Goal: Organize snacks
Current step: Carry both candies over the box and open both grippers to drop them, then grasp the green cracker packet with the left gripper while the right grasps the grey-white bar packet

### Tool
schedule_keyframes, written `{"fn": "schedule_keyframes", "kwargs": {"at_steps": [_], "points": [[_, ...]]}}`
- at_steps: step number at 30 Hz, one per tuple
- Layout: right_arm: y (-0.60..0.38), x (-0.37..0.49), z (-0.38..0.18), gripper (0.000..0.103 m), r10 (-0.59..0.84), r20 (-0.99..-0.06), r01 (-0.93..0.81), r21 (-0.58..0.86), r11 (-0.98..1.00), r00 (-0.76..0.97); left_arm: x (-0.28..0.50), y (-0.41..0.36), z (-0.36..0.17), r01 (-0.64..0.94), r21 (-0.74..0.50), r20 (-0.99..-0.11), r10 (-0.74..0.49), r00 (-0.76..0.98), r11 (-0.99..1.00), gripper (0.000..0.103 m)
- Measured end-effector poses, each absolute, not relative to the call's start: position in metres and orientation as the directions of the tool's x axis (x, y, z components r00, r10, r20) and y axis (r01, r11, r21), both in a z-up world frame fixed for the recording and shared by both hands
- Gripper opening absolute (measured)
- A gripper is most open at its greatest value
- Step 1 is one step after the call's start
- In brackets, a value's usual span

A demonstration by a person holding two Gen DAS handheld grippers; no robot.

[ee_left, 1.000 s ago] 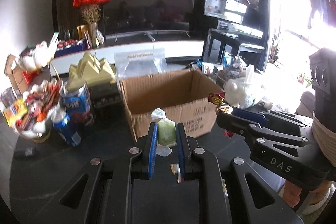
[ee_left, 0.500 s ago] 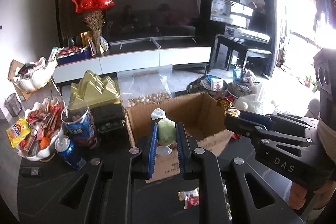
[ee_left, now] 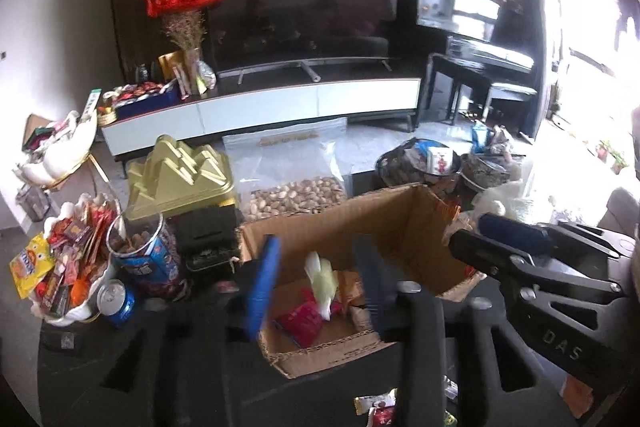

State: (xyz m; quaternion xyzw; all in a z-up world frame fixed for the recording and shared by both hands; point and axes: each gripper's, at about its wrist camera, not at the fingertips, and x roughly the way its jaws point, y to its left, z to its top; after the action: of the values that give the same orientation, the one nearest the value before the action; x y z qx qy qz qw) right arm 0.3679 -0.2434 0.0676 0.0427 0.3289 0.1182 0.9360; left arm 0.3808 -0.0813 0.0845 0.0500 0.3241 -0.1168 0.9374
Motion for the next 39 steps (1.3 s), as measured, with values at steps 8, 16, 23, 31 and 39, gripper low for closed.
{"fn": "schedule_keyframes", "kwargs": {"at_steps": [8,16,23,31,39], "points": [[-0.251,0.346,0.062,0.041,0.223,-0.604,-0.176,0.136,0.975,0.765,0.350,-0.079,0.086,0.245,0.018,-0.616,-0.182,0.766,0.969,0.049],[-0.261,0.313,0.051,0.043,0.251,-0.611,-0.187,0.168,0.968,0.750,0.308,-0.085,0.091,0.270,0.008,-0.593,-0.213,0.777,0.963,0.050],[-0.269,0.286,0.043,0.043,0.257,-0.624,-0.196,0.167,0.966,0.738,0.281,-0.093,0.079,0.288,-0.016,-0.610,-0.237,0.756,0.958,0.051],[-0.279,0.255,0.031,0.043,0.264,-0.630,-0.222,0.146,0.964,0.730,0.254,-0.108,0.054,0.302,-0.051,-0.657,-0.260,0.708,0.952,0.051],[-0.293,0.232,0.001,0.043,0.255,-0.679,-0.243,0.116,0.963,0.689,0.238,-0.128,0.029,0.337,-0.043,-0.702,-0.268,0.660,0.941,0.051]]}}
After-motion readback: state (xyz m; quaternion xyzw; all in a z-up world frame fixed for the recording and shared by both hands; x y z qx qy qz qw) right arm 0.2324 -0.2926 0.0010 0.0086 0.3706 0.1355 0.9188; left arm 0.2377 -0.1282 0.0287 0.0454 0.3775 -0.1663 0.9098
